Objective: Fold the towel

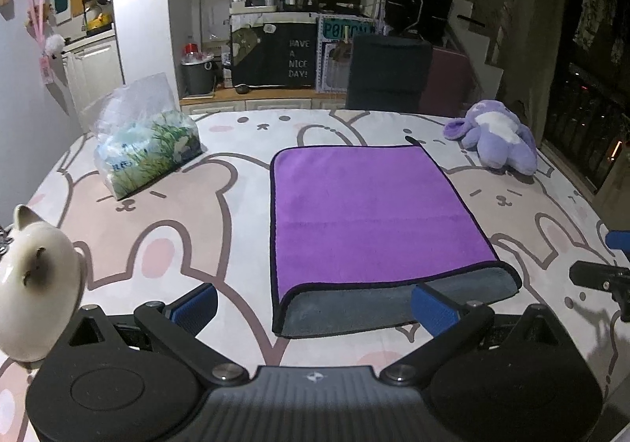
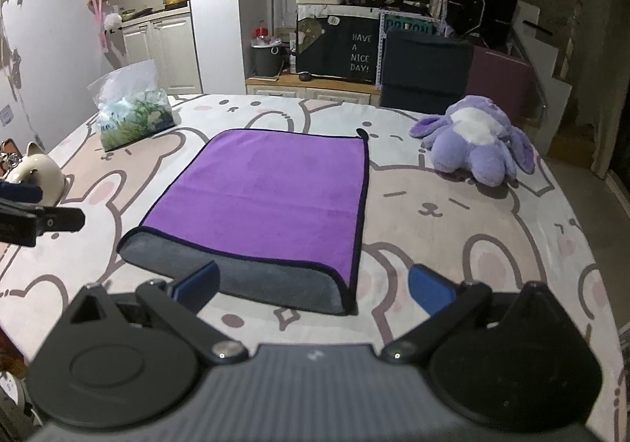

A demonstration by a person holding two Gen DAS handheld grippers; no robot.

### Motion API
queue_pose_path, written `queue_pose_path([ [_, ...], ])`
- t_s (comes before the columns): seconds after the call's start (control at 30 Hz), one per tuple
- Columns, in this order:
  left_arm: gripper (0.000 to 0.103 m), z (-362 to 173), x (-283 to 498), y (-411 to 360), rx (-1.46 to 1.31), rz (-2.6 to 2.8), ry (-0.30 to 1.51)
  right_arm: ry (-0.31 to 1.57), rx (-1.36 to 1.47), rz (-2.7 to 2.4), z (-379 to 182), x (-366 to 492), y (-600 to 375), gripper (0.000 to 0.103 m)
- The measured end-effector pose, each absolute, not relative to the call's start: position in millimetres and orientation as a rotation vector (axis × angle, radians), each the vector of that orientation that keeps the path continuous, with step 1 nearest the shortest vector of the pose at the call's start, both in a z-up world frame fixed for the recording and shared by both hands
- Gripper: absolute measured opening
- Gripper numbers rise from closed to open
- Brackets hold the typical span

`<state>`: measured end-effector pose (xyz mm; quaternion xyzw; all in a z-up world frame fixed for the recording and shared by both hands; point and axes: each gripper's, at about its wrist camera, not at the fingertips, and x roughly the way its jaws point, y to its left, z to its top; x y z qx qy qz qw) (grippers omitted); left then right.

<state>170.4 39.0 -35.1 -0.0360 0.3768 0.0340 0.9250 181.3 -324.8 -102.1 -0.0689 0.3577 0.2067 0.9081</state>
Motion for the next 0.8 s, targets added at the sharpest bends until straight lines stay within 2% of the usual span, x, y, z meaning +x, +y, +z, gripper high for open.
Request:
queue_pose_path([
  [0.8,0.103,-76,218,82,-0.134,-0.026,0.783,0.738,-0.127,0.427,-152,255,-327,0.103],
])
